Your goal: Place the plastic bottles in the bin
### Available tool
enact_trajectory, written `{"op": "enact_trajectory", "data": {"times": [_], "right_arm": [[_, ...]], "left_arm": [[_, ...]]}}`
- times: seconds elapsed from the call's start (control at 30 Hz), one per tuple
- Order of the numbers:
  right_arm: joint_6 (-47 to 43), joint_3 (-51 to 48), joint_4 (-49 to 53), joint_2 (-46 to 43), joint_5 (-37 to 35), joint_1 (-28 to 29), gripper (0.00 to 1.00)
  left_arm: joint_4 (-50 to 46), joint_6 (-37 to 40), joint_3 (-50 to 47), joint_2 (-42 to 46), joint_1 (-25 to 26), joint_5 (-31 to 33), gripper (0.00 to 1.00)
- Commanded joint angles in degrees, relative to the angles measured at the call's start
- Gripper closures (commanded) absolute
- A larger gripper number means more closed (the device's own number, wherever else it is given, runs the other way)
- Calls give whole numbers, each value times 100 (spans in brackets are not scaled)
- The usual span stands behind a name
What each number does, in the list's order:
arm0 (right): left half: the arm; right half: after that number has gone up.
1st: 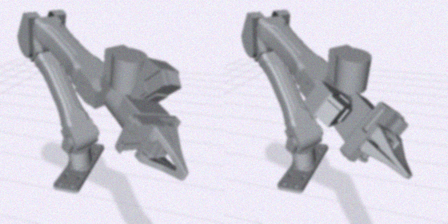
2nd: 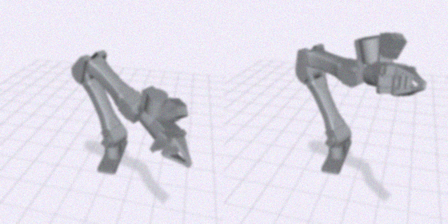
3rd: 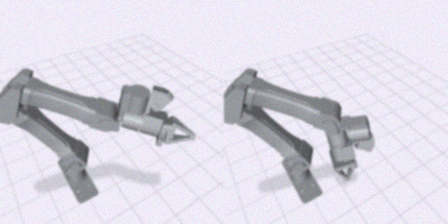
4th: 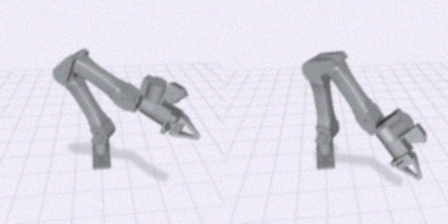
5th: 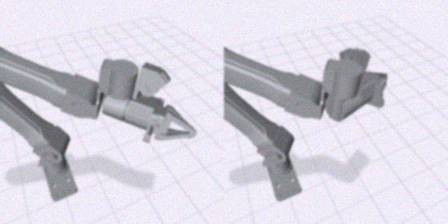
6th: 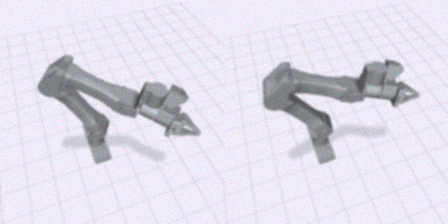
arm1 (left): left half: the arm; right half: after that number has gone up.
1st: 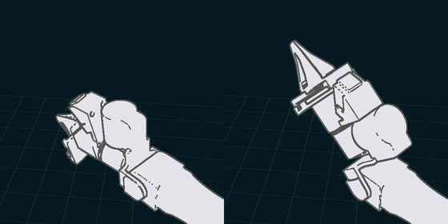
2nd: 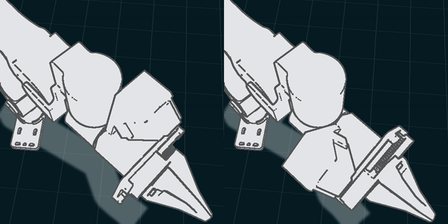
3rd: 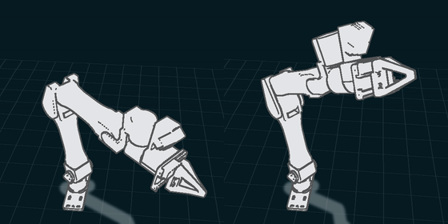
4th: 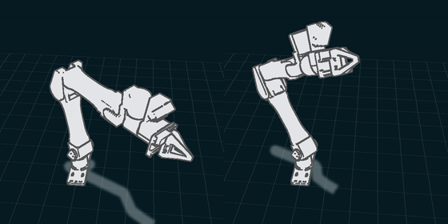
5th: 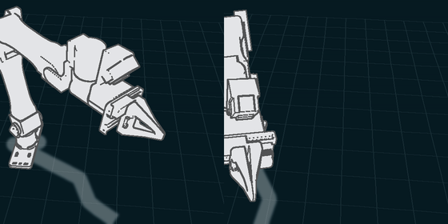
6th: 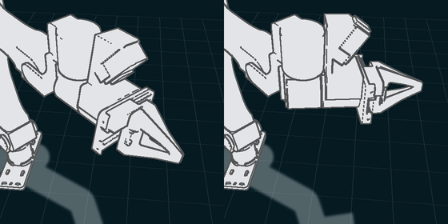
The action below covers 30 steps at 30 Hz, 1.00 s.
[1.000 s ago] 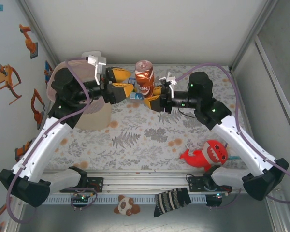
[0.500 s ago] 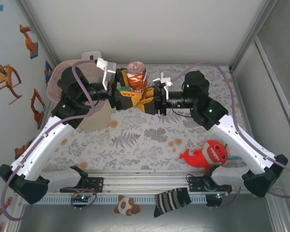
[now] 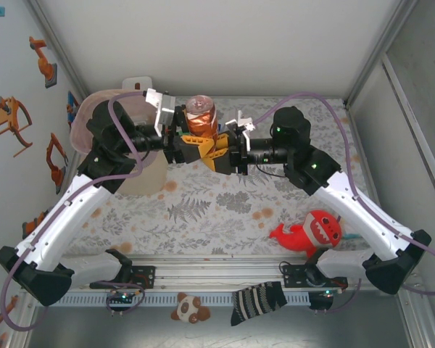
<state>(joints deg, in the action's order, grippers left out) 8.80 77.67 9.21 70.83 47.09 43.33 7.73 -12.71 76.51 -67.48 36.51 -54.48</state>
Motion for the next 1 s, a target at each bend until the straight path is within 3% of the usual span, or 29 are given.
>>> {"op": "enact_trajectory", "data": {"times": [0.0, 0.2, 0.47, 0.53, 0.77, 0.97], "right_arm": [[-196, 222, 60, 29, 30, 70, 74], [-274, 240, 142, 25, -52, 92, 73], [-287, 108, 258, -183, -366, 95, 38], [-309, 27, 314, -286, -521, 99, 33], [-494, -146, 726, -712, -1062, 99, 31], [-659, -164, 1054, -865, -1316, 101, 31]], "left_arm": [[11, 101, 205, 34, 32, -1, 40], [-49, 111, 211, 36, 33, -2, 46], [-466, 302, 277, 110, 27, 410, 48], [-662, 425, 287, 154, 11, 639, 48], [-1824, 704, 627, 166, -257, 1896, 50], [-2763, 520, 880, 126, -1081, 2575, 50]]}}
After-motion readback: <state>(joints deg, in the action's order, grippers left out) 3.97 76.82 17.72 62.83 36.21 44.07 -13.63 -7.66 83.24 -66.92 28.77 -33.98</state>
